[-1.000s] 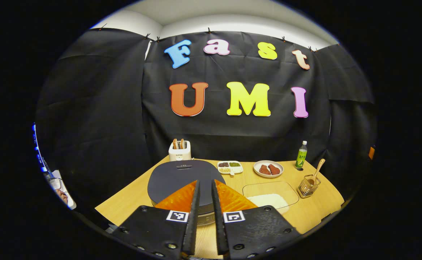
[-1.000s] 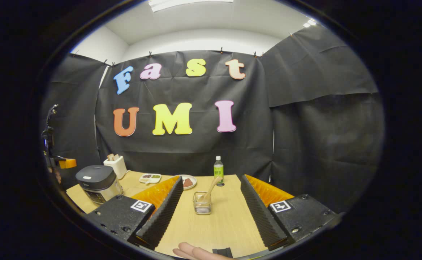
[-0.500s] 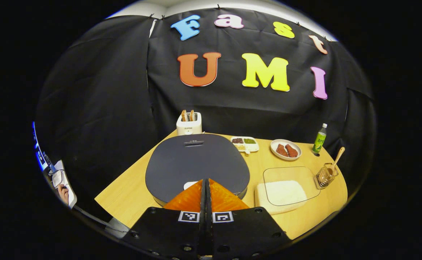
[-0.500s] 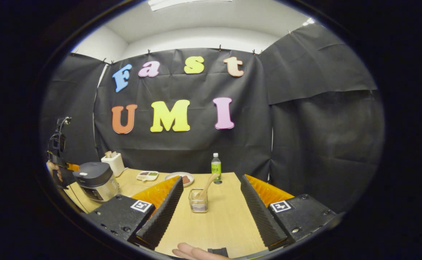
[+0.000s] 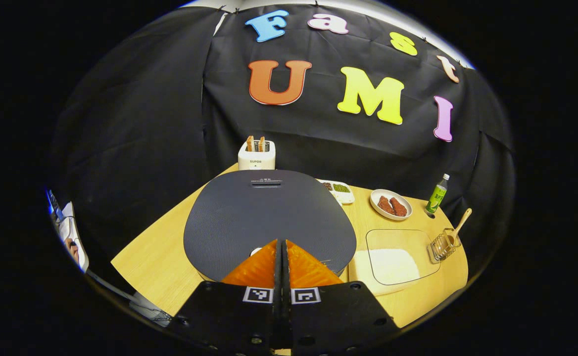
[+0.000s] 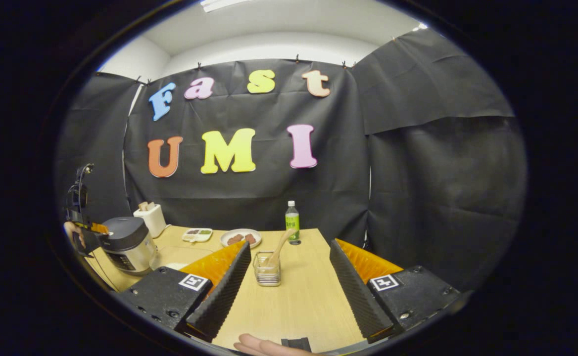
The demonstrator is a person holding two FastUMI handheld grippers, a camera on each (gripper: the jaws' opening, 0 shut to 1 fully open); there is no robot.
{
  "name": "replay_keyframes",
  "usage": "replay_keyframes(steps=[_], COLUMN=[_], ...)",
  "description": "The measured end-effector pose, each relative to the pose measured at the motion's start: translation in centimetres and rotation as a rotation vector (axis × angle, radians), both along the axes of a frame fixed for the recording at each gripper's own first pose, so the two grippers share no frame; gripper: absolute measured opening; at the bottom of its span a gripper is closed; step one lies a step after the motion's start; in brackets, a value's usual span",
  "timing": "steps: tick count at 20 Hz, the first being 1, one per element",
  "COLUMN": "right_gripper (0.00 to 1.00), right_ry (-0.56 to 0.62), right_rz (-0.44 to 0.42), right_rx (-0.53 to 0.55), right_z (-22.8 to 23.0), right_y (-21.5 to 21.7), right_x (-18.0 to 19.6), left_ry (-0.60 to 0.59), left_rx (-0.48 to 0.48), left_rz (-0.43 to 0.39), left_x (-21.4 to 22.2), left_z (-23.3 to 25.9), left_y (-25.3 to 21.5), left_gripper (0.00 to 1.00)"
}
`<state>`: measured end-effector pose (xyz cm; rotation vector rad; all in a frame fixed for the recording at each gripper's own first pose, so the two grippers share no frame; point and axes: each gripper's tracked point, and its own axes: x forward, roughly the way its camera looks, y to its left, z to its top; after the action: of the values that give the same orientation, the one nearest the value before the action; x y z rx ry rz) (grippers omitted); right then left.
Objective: Close the left gripper, press the button to open the rice cooker; take a wooden spoon from the chopstick holder with the right hand, scoop a spoonful of rice and pour it into the rice cooker, then put the wooden spoon back into the chopstick holder.
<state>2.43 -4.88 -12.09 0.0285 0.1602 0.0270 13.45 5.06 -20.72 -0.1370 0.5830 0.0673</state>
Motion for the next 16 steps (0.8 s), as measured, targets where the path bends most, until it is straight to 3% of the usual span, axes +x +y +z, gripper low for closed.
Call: replay_keyframes(steps=[9, 11, 13, 15, 16], right_gripper=[1.0, 1.0, 1.0, 1.0, 1.0], right_ry=[0.061, 0.062, 0.059, 0.073, 0.078], right_rz=[-0.007, -0.024, -0.02, -0.01, -0.004], right_rx=[0.028, 0.015, 0.002, -0.01, -0.011], right_z=[-2.2, -2.5, -2.9, -3.6, -3.8], right_y=[0.2, -0.1, 0.3, 0.7, 0.9], right_x=[0.8, 1.0, 1.0, 1.3, 1.3], left_ry=[-0.044, -0.082, -0.167, -0.266, -0.299], left_rx=[-0.007, -0.08, -0.109, -0.001, 0.047], left_rz=[0.013, -0.03, -0.041, 0.001, 0.019], left_x=[0.0, -0.2, -0.3, -1.0, -1.4], left_z=[1.3, 2.3, 5.3, 8.5, 9.7], left_y=[0.0, -1.6, -2.8, -1.8, -1.3], left_gripper=[0.0, 0.0, 0.59, 0.92, 1.0])
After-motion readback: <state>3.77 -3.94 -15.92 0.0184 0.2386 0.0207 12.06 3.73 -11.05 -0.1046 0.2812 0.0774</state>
